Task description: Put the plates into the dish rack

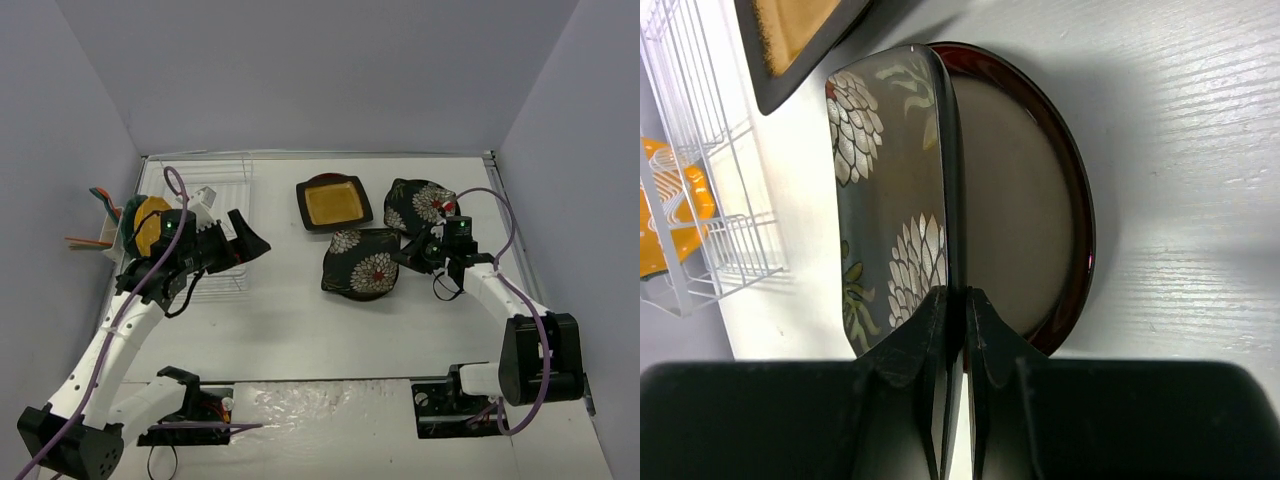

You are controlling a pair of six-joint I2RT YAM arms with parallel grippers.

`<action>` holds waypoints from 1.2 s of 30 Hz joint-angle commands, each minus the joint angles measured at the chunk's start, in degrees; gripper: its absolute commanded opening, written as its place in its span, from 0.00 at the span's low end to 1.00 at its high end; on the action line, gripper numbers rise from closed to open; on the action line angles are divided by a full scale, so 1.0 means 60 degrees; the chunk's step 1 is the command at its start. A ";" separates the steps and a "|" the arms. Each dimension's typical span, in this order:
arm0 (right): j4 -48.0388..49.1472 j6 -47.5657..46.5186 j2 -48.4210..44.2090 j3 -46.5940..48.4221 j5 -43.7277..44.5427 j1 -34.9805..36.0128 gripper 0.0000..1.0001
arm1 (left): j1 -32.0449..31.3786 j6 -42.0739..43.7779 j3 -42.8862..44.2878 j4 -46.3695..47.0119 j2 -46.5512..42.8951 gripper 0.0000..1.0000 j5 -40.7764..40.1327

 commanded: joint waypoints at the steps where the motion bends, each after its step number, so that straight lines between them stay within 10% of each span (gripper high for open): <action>1: 0.1554 0.0807 -0.0723 0.0649 -0.1544 -0.0064 0.00 | -0.0344 -0.0444 0.0159 0.1286 0.0342 0.97 -0.0092; 28: 0.5473 0.3504 -0.1287 0.0627 -0.3609 -0.0031 0.00 | -0.1575 -0.2316 0.1511 0.4720 0.4224 0.97 0.1523; 36: 0.6134 0.3876 -0.1250 0.0543 -0.3841 -0.0007 0.00 | -0.1682 -0.2896 0.1816 0.6001 0.4907 0.73 0.2021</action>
